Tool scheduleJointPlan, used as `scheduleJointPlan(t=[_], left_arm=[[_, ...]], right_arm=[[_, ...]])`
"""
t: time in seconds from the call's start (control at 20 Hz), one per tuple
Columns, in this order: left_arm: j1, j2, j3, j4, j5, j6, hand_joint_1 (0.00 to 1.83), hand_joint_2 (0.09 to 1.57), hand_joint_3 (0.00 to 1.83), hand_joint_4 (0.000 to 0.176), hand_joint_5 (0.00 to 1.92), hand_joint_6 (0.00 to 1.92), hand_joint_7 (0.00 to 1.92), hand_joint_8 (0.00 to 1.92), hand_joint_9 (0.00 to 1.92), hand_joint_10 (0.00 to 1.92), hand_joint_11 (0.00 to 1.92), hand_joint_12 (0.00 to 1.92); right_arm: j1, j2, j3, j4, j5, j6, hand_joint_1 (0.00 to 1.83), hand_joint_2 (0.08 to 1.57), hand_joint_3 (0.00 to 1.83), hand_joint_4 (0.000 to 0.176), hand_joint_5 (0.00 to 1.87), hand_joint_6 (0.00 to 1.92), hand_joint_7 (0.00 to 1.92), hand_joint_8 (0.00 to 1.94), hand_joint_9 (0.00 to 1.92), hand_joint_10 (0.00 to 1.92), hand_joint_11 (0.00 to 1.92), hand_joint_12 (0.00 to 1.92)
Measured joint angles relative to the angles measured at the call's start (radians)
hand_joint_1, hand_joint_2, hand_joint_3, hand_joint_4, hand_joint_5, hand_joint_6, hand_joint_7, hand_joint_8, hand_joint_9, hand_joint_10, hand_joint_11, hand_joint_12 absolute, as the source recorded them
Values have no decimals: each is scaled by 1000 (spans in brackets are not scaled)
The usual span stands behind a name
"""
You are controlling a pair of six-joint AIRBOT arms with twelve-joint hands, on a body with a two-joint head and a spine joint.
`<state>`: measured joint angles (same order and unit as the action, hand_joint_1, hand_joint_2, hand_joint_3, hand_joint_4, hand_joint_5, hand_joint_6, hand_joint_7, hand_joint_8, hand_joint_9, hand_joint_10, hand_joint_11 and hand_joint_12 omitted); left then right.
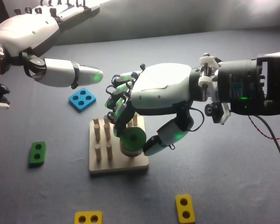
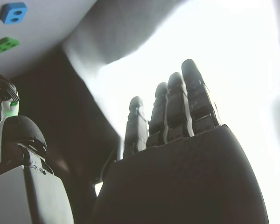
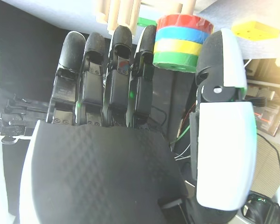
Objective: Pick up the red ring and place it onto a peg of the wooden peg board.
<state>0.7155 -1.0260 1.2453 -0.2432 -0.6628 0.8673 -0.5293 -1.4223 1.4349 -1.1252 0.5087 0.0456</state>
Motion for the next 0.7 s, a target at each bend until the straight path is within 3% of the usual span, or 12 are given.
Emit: scheduleJointPlan(t=[0.7], left_arm=[[0, 0, 0, 1, 0, 0, 453, 951, 2, 171, 50, 0, 20, 1, 42, 2, 0, 331]], right_arm=[[-11, -10, 14, -34, -21, 26, 1112, 1105, 0, 0, 1000, 967, 658, 3, 228, 501, 0, 1523]])
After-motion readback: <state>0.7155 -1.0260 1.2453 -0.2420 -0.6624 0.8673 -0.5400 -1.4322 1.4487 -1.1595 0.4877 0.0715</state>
